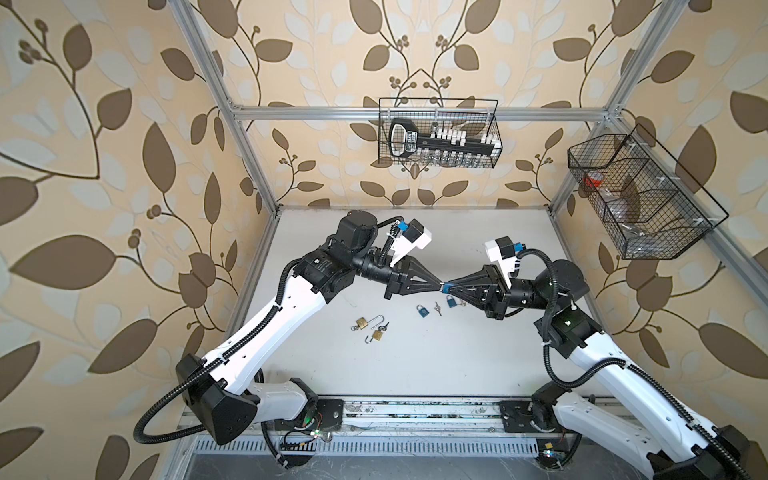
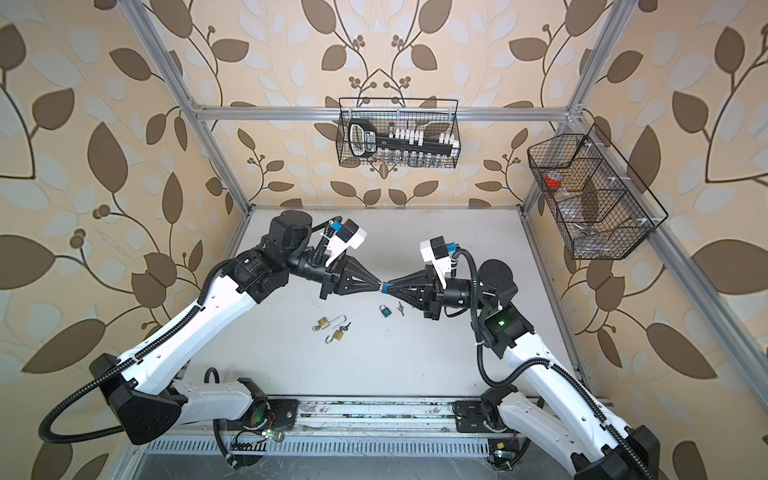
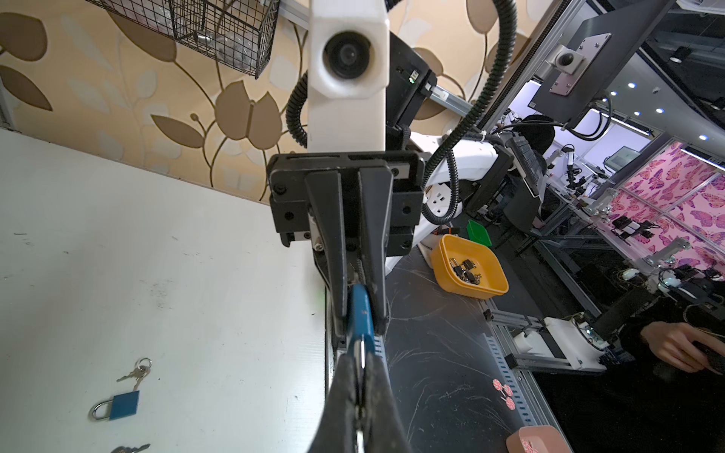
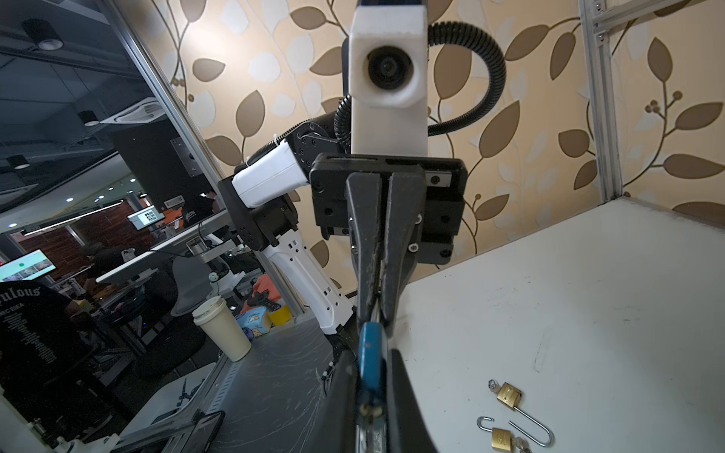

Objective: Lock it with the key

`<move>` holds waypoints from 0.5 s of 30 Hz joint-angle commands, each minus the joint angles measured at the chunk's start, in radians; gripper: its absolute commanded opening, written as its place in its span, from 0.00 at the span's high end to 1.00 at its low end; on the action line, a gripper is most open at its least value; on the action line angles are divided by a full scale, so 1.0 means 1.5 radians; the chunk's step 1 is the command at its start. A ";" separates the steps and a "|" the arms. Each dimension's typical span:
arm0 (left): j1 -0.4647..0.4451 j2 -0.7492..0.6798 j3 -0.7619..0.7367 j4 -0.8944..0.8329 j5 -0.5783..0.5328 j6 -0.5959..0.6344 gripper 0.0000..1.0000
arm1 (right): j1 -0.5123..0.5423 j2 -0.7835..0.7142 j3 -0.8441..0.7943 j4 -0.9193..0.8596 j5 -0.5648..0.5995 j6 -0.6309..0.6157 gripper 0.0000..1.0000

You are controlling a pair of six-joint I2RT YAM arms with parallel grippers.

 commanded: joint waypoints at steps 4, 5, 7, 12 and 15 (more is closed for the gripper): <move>0.006 -0.022 -0.001 0.048 0.024 -0.011 0.88 | 0.004 -0.031 0.008 -0.011 0.020 -0.027 1.00; 0.006 -0.023 -0.002 0.050 0.024 -0.012 0.90 | 0.004 -0.033 0.008 -0.014 0.022 -0.029 1.00; 0.007 -0.024 -0.003 0.051 0.025 -0.014 0.95 | 0.004 -0.036 0.007 -0.014 0.028 -0.029 1.00; 0.006 -0.025 -0.005 0.051 0.027 -0.014 1.00 | 0.004 -0.038 0.004 -0.014 0.031 -0.027 1.00; 0.007 -0.021 -0.003 0.051 0.034 -0.016 1.00 | 0.003 -0.039 0.006 -0.017 0.038 -0.029 1.00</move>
